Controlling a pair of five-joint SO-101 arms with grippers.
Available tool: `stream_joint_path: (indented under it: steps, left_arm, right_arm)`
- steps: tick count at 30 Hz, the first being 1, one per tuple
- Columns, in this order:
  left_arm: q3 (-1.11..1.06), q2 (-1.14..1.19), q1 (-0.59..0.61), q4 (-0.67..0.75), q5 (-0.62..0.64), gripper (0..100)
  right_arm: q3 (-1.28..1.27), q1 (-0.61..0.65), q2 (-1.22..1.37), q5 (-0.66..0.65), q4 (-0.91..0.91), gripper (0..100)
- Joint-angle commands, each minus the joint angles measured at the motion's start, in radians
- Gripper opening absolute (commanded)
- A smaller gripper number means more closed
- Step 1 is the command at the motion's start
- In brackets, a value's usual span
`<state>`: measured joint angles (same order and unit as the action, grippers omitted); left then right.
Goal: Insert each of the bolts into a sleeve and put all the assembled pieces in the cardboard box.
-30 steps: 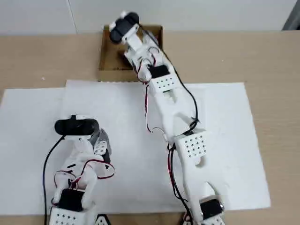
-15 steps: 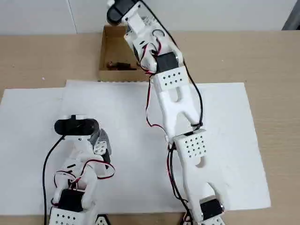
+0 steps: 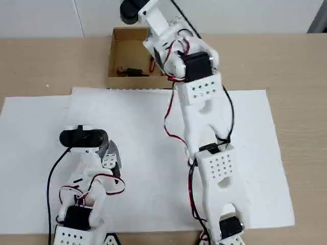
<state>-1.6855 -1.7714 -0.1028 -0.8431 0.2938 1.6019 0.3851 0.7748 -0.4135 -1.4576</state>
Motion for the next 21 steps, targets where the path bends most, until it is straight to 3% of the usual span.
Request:
stream_joint_path:
  steps: [1,7,14,21]
  left_arm:
    - [0.002,-0.012,-0.002,-0.008,-0.006,1]
    - [0.002,-0.012,-0.002,-0.008,-0.006,1]
    - [0.002,-0.012,-0.002,-0.008,-0.006,1]
    - [0.002,-0.012,-0.002,-0.008,-0.006,1]
  right_arm:
    - [0.081,-0.041,-0.163,0.0,-0.151,0.2]
    - [0.074,-0.111,-0.295,0.097,-0.225,0.2]
    - [-0.074,-0.213,-0.438,0.107,-0.231,0.2]
    - [-0.519,-0.3,-0.742,0.117,-0.231,0.2]
